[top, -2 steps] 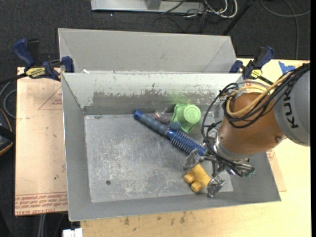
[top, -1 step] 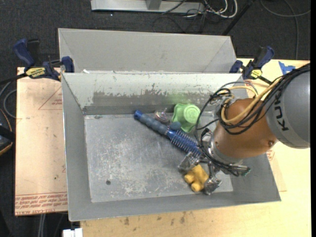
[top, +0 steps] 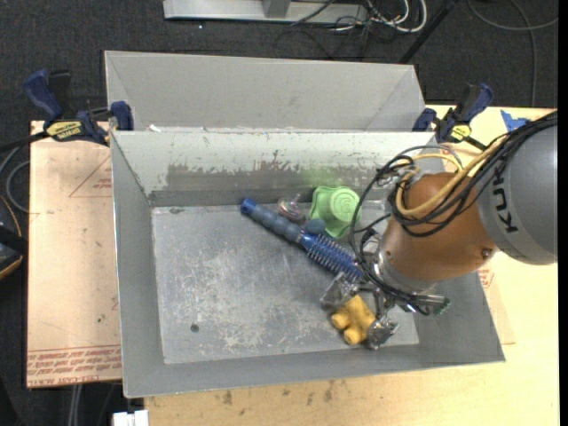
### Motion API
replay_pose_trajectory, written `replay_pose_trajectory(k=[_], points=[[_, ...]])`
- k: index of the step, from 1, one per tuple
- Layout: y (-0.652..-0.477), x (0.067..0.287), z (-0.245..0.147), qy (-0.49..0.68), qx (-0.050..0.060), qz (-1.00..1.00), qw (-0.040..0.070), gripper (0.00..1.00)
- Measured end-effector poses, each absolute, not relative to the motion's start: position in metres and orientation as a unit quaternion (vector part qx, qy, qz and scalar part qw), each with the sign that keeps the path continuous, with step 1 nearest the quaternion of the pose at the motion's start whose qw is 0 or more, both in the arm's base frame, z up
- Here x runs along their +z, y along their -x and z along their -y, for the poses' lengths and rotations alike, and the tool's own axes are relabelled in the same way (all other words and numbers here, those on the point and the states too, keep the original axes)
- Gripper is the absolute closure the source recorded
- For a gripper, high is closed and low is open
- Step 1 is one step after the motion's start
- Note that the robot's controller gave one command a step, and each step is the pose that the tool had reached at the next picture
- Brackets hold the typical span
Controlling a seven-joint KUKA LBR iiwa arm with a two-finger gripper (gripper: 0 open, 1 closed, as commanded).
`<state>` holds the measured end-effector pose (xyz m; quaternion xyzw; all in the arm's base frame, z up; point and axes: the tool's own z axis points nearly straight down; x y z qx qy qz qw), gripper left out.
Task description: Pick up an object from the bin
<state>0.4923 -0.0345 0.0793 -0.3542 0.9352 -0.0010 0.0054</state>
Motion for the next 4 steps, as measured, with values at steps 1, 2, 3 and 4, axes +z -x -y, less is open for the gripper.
replay_pose_trajectory(k=[1,2,3,4], points=[[-0.493,0.08,0.033,0.354,0.0,-0.935,0.007,1.0],[-0.494,0.129,0.032,0.353,0.0,-0.936,0.003,1.0],[-0.496,0.18,0.032,0.351,-0.001,-0.936,0.004,1.0],[-0.497,0.188,0.031,0.35,0.0,-0.937,0.002,1.0]])
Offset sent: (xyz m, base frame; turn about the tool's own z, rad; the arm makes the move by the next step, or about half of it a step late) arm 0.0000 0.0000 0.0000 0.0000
